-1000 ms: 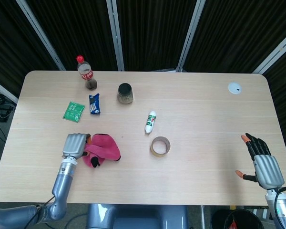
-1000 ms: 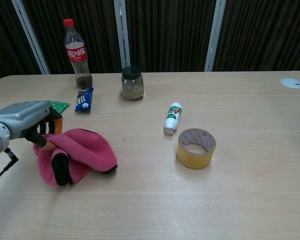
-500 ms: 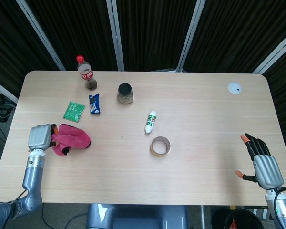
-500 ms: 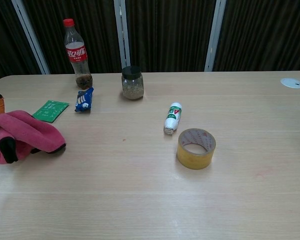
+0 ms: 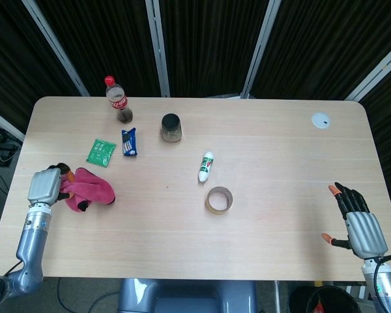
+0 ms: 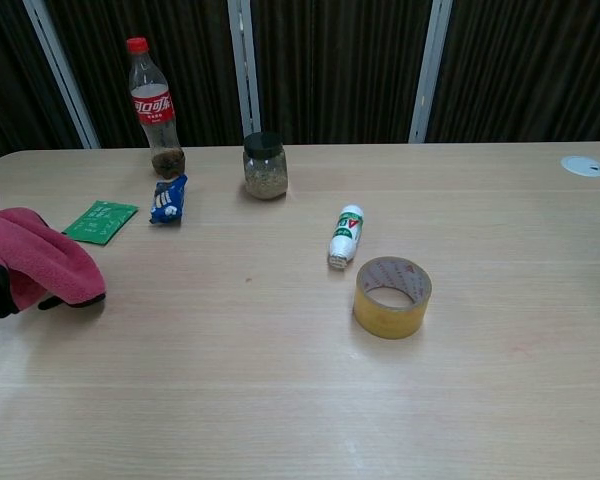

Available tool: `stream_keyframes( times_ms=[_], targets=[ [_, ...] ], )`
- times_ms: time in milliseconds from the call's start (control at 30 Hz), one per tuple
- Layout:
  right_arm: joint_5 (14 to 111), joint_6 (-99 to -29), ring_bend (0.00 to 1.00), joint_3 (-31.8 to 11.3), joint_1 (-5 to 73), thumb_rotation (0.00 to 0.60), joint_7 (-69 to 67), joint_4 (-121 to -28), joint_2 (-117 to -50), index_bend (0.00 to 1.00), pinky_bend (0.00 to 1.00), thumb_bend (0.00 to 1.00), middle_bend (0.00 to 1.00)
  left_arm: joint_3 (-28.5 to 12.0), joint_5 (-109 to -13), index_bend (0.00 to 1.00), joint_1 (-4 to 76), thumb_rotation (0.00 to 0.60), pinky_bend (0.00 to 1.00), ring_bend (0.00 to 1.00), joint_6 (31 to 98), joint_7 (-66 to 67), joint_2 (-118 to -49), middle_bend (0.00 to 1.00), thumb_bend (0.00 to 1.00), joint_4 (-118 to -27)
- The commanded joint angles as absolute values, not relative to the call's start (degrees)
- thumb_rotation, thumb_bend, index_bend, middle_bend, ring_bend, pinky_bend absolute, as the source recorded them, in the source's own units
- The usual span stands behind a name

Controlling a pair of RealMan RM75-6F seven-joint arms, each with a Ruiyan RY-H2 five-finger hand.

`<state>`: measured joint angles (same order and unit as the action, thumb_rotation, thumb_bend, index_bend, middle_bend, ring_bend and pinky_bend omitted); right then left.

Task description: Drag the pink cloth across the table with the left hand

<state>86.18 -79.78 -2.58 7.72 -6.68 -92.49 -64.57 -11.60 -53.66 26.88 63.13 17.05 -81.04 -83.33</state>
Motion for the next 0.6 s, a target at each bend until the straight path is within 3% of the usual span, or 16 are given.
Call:
stream_keyframes(
  times_ms=[33,100,200,433,600],
  targets=[
    [86.2,-79.7,0.0,-2.6,7.7,0.6,-6.7,-92.5,-64.6,0.0,0.0,0.0,0.0,-11.2,-54.8,0.27,27.1,0.6,0.19,0.0,63.4,17.1,-81.2,0.0,0.26,-83.5],
    [86.2,-79.7,0.0,-2.6,7.7,0.6,-6.7,-92.5,-64.6,0.0,0.0,0.0,0.0,-11.3,-54.9,0.17,27.1,0.6,0.09,0.0,63.6,17.0,-81.4,0.0,0.19,-83.7],
    [86.2,-79.8,0.0,-2.6,7.7,0.6,-6.8,-92.4,-64.6,0.0,0.0,0.0,0.0,-11.5,-55.1,0.07,27.3,0.6,0.01,0.0,63.9,17.0,-81.6,0.0,0.12,-84.0],
    [86.3,-79.6,0.0,-2.5,7.8,0.6,-6.9,-92.5,-64.5,0.0,0.0,0.0,0.0,-11.2,-56.0,0.05,27.1,0.6,0.0,0.0,64.6,17.2,-80.9,0.0,0.1,-84.8],
    [86.3,-79.6,0.0,-2.5,7.8,0.6,-6.8,-92.5,-64.5,0.0,0.0,0.0,0.0,-10.4,-56.5,0.03,27.4,0.6,0.0,0.0,65.6,20.5,-81.0,0.0,0.0,-83.5]
  ],
)
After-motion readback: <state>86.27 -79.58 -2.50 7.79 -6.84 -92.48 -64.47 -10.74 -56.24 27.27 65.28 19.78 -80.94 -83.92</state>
